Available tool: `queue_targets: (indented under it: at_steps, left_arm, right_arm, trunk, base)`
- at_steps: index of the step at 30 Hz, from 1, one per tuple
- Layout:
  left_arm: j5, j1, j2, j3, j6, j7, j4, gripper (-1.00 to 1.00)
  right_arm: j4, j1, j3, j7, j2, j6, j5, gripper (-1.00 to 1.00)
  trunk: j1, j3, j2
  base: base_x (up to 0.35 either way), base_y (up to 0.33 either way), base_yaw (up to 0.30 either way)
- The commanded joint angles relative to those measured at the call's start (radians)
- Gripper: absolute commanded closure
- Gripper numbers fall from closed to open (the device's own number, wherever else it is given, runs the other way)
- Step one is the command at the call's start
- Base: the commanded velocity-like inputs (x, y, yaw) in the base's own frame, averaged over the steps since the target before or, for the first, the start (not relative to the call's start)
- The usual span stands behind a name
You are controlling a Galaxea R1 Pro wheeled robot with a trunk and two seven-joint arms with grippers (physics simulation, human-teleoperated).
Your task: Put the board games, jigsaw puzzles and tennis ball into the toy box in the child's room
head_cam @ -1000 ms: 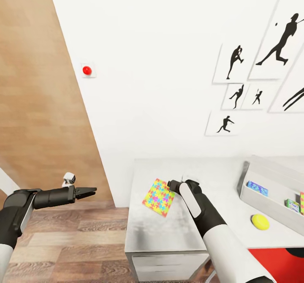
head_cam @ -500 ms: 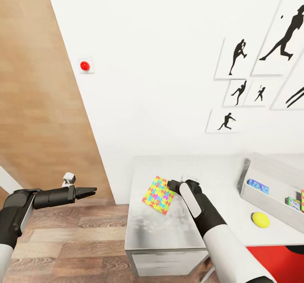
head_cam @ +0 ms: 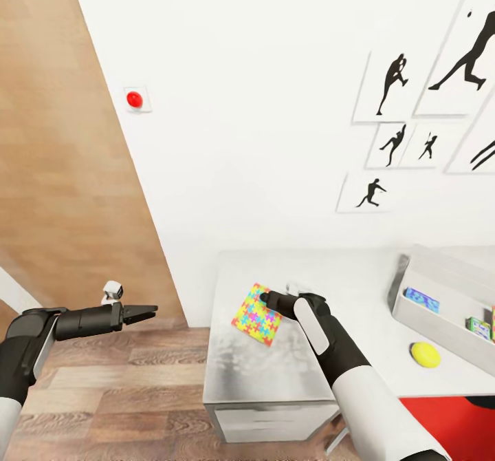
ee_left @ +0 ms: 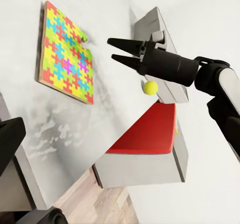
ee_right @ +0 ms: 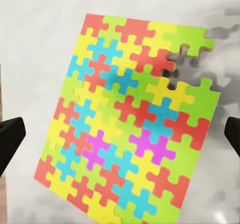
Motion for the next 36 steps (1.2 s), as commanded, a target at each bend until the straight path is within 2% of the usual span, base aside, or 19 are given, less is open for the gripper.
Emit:
queue_targets:
  at_steps: [1,36]
  left_arm:
    - [0.000,-0.001,0.000,0.000,0.011,-0.004,0.000,-1.00]
    - [0.000,-0.001,0.000,0.000,0.011,-0.004,0.000,-1.00]
  right_arm:
    - [-0.001,-0.001,0.002,-0.009,0.000,0.002,-0.010,-1.00]
    - [-0.001,-0.001,0.002,-0.004,-0.001,0.003,-0.012,-1.00]
  trunk:
    - [0.001,-0.004,-0.002]
    - [0.001,-0.061,-0.002]
  base:
    - [0.000,0.000,0.000]
    - [0.000,0.000,0.000]
